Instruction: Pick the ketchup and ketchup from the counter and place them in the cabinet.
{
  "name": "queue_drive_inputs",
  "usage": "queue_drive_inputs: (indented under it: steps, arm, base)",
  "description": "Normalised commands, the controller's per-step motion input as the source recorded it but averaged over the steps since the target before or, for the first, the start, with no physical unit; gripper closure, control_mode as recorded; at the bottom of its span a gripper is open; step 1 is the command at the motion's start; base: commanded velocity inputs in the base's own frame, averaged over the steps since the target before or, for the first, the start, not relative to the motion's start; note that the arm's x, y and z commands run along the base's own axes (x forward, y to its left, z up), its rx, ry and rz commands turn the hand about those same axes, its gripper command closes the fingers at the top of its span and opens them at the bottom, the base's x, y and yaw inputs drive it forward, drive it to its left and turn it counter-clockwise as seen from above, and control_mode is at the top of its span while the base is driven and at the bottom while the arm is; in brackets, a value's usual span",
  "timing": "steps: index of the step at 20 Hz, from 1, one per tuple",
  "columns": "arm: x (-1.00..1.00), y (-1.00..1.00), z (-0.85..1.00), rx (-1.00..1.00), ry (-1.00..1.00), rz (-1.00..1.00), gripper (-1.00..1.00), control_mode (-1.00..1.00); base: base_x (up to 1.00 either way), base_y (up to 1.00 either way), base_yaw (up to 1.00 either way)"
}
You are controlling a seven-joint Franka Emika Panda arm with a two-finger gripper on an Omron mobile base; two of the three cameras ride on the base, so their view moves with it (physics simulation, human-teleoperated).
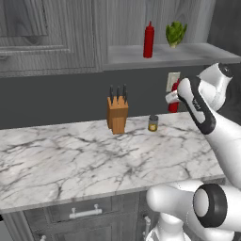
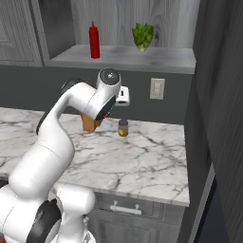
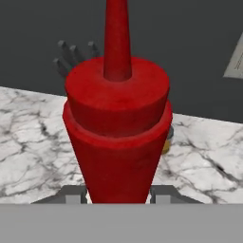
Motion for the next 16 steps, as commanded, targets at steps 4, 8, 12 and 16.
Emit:
queue_drive_inputs:
  steps: [4,8,12,16]
  arm:
    - [-0.33,0.00,0.75,0.00,-0.07,0.00,1.00,-1.00]
    - [-0.19,0.00,0.69,0.00,-0.05,0.00,1.00,-1.00]
    - [-0.03,0.00,0.64,0.00,-0.04,0.00,1.00,-1.00]
    - [0.00,0.00,0.62,-0.02,-0.04,0.00,1.00,-1.00]
  base:
    - [0.00,0.00,0.00]
    - [0.00,0.00,0.00]
    - [0.00,0.00,0.00]
    - [0.00,0.00,0.00]
